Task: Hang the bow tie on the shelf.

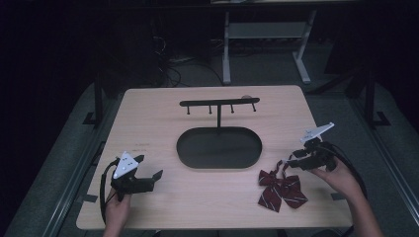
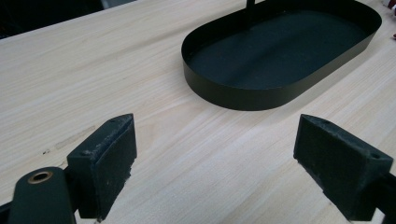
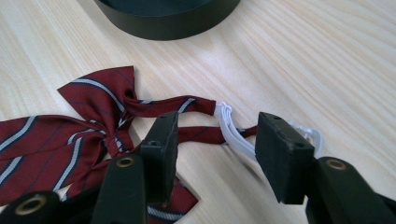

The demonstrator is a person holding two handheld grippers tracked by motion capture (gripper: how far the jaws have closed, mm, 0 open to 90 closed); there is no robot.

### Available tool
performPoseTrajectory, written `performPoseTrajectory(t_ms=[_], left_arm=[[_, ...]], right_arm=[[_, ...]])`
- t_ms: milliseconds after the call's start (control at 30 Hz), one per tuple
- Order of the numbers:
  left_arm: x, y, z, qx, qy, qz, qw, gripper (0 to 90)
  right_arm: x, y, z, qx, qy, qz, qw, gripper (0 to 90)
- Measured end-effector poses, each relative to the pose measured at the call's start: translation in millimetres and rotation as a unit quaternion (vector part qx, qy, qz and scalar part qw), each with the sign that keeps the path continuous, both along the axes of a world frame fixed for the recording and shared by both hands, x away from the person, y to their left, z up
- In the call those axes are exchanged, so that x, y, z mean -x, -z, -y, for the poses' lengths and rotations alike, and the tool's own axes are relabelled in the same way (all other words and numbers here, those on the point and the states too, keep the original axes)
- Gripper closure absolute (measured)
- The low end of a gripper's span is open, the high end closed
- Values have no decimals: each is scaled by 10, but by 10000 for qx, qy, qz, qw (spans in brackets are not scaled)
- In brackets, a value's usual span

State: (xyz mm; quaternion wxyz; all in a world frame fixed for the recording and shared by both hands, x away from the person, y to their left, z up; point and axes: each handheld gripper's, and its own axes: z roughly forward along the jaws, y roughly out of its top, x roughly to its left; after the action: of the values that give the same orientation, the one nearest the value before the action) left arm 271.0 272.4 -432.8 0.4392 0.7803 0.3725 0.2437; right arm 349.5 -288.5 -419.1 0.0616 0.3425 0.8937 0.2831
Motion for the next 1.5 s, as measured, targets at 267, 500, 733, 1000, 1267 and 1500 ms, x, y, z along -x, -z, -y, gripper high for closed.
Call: performPoseTrajectory(t_ms=[267, 500, 733, 1000, 1267, 1500], left_arm=[[-2, -4, -1, -6, 9, 2, 10000, 130], [-1, -2, 11, -12, 12, -19, 10000, 130], [-3, -5, 4, -3, 26, -9, 10000, 130], [0, -4, 12, -6, 19, -8, 10000, 130], [-1, -5, 10, -21, 16, -20, 10000, 130], [0, -7, 10, -8, 20, 3, 10000, 130]], right_arm=[[-125, 52, 13, 86, -15, -135, 9999, 545], [-225, 90, 0, 150, -56, -137, 9998, 619], [-245, 148, -67, 177, -351, -199, 9990, 624], [-260, 213, -72, 318, -446, -304, 9980, 705], [-260, 261, -121, 476, -546, -366, 9967, 825], [-264, 269, -131, 465, -564, -388, 9966, 828]])
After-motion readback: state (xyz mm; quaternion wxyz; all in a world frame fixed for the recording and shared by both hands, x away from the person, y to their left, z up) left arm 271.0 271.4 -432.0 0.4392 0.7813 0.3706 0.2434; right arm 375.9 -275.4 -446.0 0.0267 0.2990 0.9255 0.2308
